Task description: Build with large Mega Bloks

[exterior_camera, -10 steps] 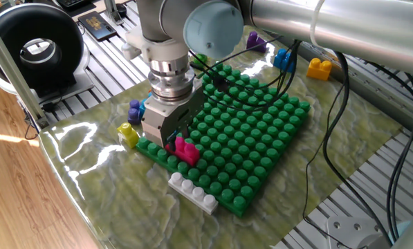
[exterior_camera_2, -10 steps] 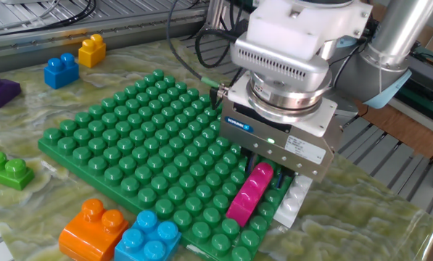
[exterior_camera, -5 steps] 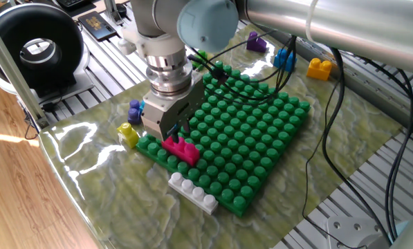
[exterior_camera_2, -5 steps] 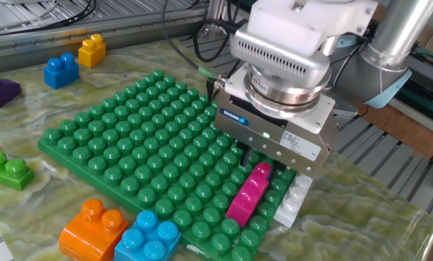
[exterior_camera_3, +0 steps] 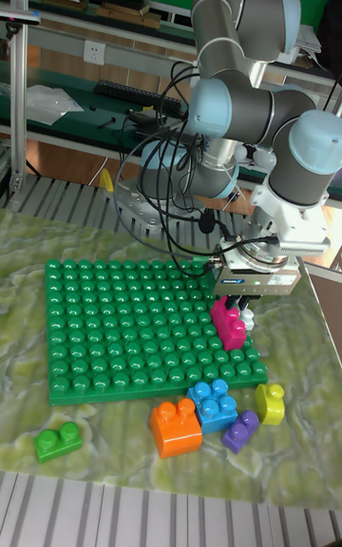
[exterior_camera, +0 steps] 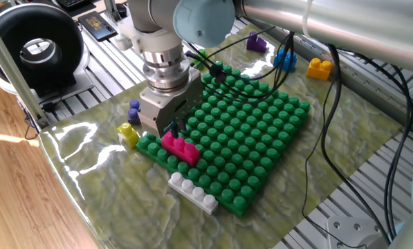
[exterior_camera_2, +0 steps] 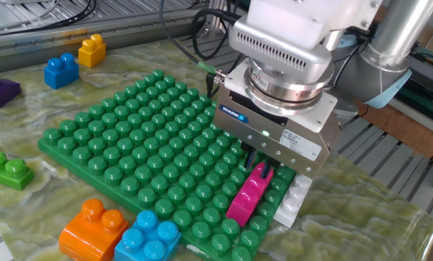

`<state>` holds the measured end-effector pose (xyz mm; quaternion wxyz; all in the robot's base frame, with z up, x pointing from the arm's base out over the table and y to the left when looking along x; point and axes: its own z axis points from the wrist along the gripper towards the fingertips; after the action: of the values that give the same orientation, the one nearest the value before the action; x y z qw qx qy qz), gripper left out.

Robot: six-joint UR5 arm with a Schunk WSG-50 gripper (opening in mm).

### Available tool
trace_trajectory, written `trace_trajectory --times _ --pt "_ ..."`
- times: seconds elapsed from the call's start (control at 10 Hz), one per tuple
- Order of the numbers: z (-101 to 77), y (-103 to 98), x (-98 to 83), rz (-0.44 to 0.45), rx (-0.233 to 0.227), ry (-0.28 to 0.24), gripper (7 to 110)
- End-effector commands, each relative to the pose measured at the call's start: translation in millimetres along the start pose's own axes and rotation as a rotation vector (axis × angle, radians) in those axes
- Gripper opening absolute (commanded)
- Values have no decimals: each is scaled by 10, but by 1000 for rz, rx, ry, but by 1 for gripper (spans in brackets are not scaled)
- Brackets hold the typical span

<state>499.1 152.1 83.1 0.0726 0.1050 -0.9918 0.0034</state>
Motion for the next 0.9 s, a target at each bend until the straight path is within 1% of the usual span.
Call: trace_trajectory --times 0.0,0.2,0.3,0.5,0.8 --pt "29 20 -28 -16 -3 2 7" --pt "109 74 -28 -39 -20 -8 7" --pt "110 69 -16 -51 -20 -6 22" --pt "117 88 -26 -69 -31 -14 22" --pt "124 80 -27 -65 -25 -12 22"
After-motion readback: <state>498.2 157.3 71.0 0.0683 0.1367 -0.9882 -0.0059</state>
